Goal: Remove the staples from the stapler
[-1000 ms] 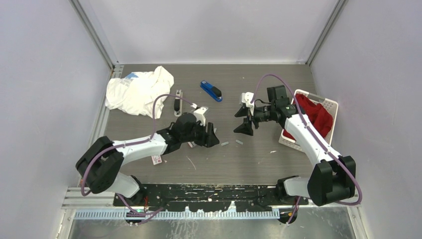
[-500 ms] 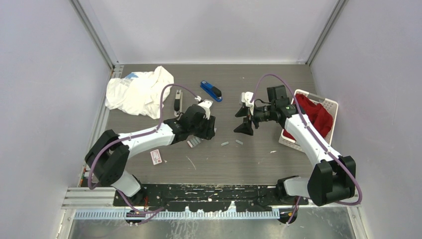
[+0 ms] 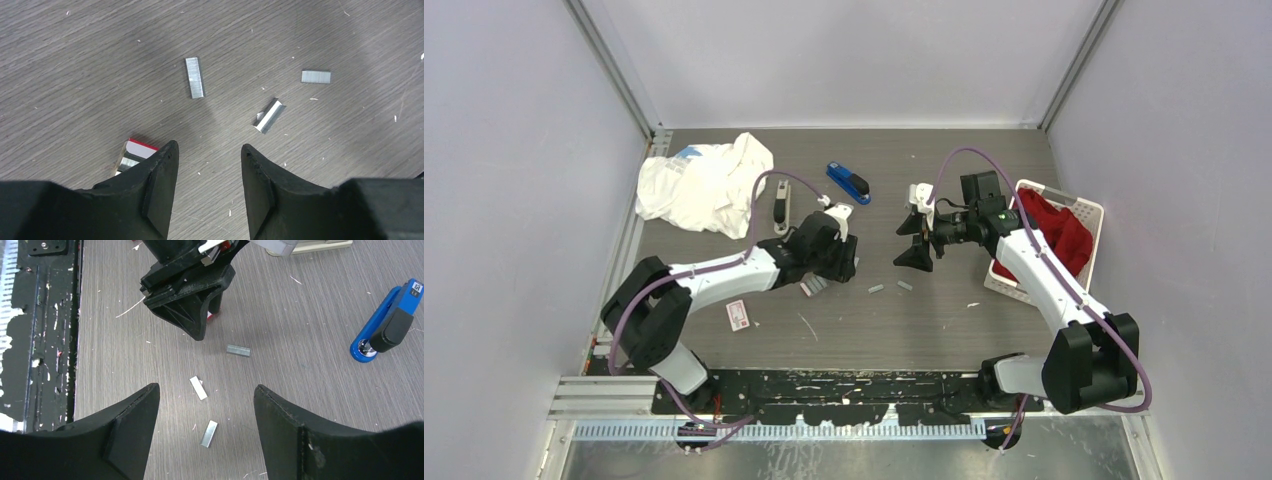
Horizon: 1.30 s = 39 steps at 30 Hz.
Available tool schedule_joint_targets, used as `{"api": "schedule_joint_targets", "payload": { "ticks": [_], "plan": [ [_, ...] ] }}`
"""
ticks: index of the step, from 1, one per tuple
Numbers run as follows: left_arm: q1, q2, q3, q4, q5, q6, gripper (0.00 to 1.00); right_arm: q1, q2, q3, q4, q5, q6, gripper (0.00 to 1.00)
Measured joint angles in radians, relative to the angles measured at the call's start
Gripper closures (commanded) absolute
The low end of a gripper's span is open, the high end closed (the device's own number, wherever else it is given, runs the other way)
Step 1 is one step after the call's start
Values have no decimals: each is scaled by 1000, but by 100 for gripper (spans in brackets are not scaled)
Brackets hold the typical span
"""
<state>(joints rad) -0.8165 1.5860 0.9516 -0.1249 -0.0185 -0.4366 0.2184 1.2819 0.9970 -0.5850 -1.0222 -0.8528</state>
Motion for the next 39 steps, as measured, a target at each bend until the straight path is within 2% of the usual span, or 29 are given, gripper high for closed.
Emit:
{"api": "schedule_joint_targets", "payload": {
  "ticks": [15,25,39],
  "plan": [
    [-8,191,215,-130,-51,4,56,0,0,5,3,0,19,27],
    [-9,298,285,-210,-84,3,57,0,0,8,8,0,21,26],
    [-11,374,366,-241,-109,-4,66,0,0,8,9,0,22,27]
  ]
}}
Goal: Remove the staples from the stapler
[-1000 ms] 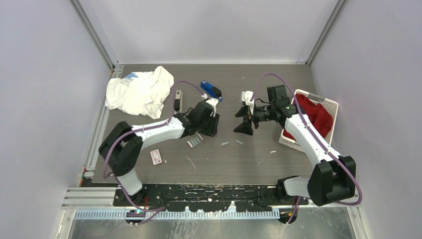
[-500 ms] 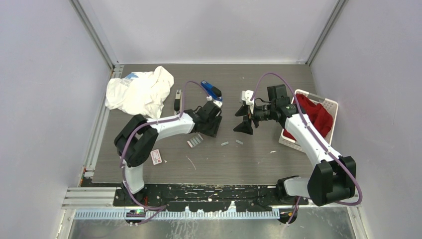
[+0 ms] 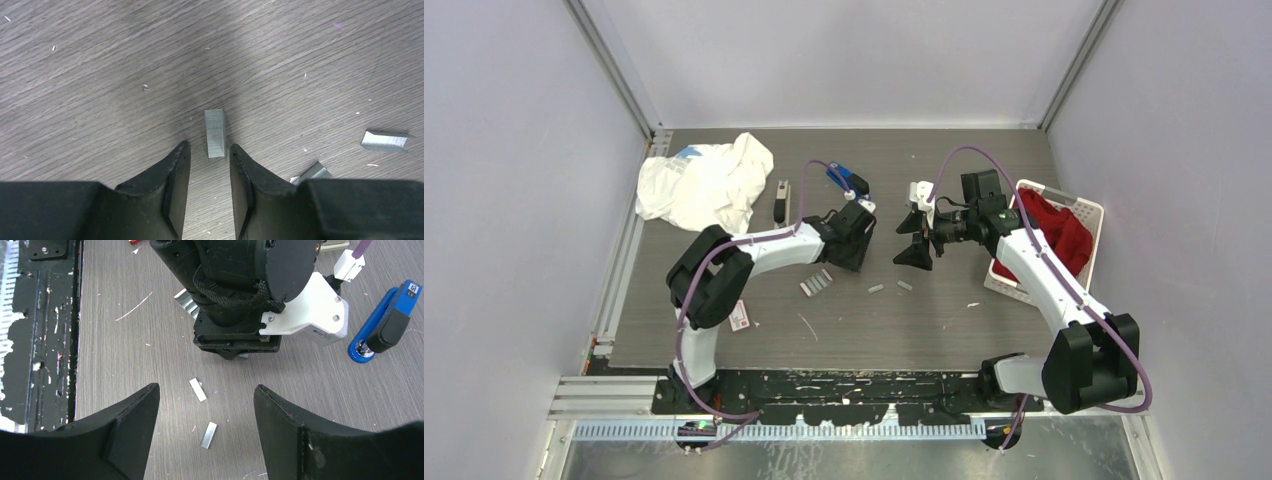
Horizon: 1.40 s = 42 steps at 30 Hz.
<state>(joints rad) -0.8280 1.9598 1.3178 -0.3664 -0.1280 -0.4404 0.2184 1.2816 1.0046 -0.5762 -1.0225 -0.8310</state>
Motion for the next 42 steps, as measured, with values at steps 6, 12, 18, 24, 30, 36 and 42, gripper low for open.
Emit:
{"api": "schedule_joint_targets", "payload": {
  "ticks": [6,12,18,24,30,36,42],
  "plan": [
    [-8,6,9,-14,-19,0,71,0,0,0,0,0,0,26],
    [-10,11,19,-26,-27,0,73,0,0,0,0,0,0,26],
    [-10,13,21,-31,-35,0,77,0,0,0,0,-2,1,26],
    [-10,13,21,-31,-39,2,84,0,0,0,0,-9,8,27],
    [-10,-8,-21,21,-37,3,88,0,0,0,2,-22,24,27],
    [-10,-158,-204,127,-18,3,88,0,0,0,29,-45,55,27],
    [3,-371,-377,293,69,-14,88,0,0,-1,60,-79,97,27]
  ]
}}
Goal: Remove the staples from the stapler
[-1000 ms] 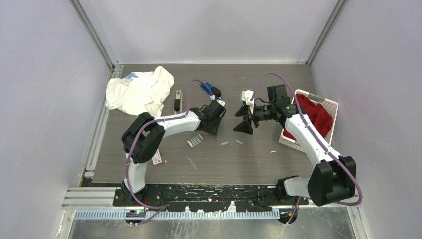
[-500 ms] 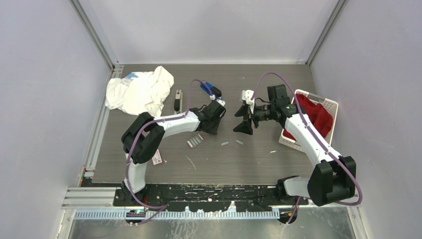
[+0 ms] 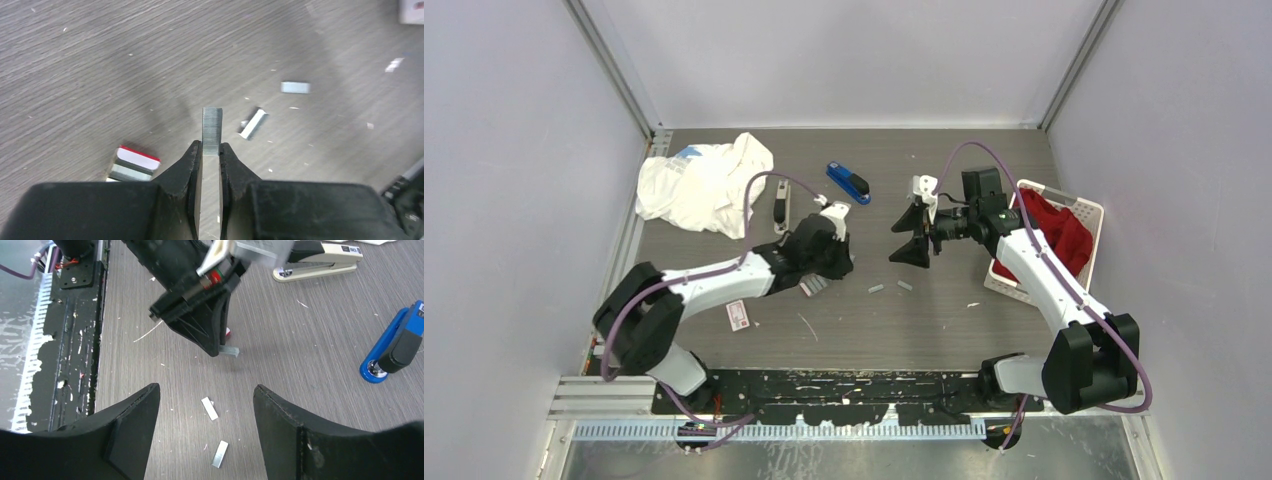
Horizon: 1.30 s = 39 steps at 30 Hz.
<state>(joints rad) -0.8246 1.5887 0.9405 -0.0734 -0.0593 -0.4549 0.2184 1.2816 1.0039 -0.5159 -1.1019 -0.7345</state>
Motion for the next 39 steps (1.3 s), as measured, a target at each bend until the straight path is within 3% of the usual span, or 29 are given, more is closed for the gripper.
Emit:
{"api": "schedule_joint_targets", "payload": {
  "ticks": [7,17,25,39],
  "plan": [
    [95,-211,-251,254,209,-122,88,0,0,-40,119,-47,149,28],
    [177,-291,-476,567,426,-319,88,4,1,-187,526,-95,589,27],
    [195,-396,-532,743,471,-404,88,36,24,-232,760,-104,838,27],
    [203,-409,-598,919,472,-495,88,85,68,-249,908,-94,1025,27]
  ]
}}
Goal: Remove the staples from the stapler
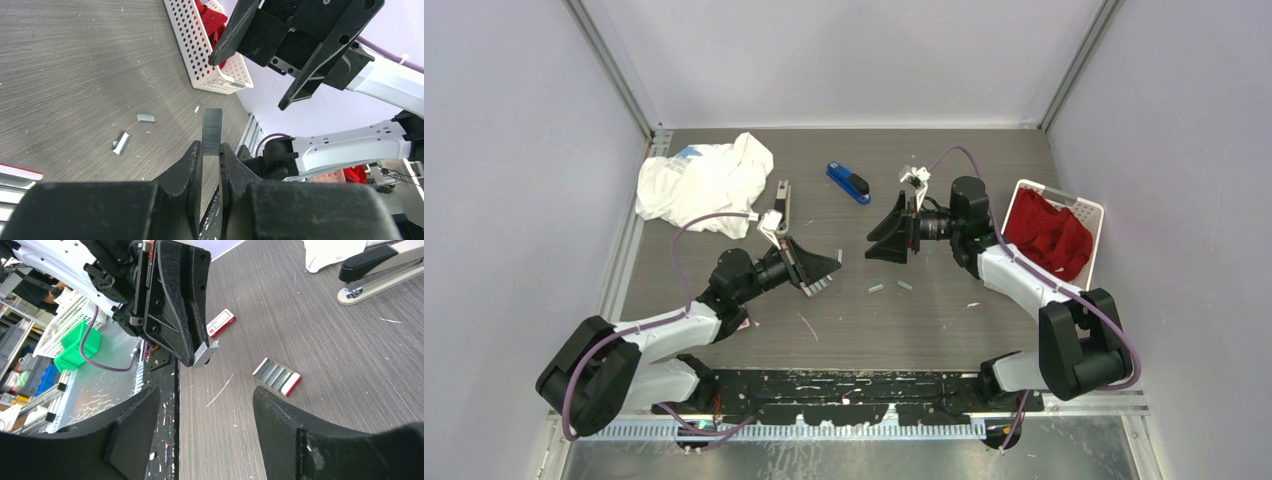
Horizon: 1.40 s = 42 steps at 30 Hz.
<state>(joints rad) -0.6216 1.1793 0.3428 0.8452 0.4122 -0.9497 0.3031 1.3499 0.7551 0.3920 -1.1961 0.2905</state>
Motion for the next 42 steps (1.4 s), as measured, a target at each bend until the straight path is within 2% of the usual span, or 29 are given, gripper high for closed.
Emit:
{"api": "schedule_joint_targets", "payload": {
  "ticks": [28,42],
  "plan": [
    [0,40,-30,144,0,-64,88,23,6,-10,50,1,51,26],
    [0,46,-33,153,0,-65,88,25,18,-13,54,5,63,25]
  ]
}}
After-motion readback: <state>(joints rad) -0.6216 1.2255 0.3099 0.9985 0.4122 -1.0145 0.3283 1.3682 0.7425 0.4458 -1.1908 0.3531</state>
